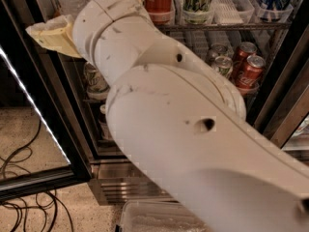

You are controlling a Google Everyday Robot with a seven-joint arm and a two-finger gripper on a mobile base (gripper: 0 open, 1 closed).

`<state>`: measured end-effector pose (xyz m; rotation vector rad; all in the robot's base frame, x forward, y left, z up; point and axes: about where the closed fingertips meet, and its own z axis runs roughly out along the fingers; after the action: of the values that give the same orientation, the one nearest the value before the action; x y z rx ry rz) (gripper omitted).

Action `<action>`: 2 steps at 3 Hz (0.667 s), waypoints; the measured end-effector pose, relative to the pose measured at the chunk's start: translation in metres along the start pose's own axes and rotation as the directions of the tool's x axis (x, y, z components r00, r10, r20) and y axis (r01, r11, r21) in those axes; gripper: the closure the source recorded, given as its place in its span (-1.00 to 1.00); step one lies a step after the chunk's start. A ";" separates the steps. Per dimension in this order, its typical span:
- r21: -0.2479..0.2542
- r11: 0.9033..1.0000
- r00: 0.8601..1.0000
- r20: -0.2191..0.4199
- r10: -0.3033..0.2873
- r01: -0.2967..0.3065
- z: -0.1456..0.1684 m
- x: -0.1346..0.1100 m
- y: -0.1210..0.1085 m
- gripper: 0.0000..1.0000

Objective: Pick water bottle from top shelf of fridge

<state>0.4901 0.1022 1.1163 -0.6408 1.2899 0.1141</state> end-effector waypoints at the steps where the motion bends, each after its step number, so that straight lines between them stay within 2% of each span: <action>1: -0.023 1.000 1.000 0.008 0.007 -0.006 0.014 0.005 0.007 -1.00; 2: -0.051 0.999 1.000 0.003 -0.017 0.017 0.052 0.004 0.031 -1.00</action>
Offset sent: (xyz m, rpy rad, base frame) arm 0.1004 0.0827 -0.0034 -0.0276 0.0465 0.0775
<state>0.5228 0.1526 1.1076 -0.6947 1.2816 0.1336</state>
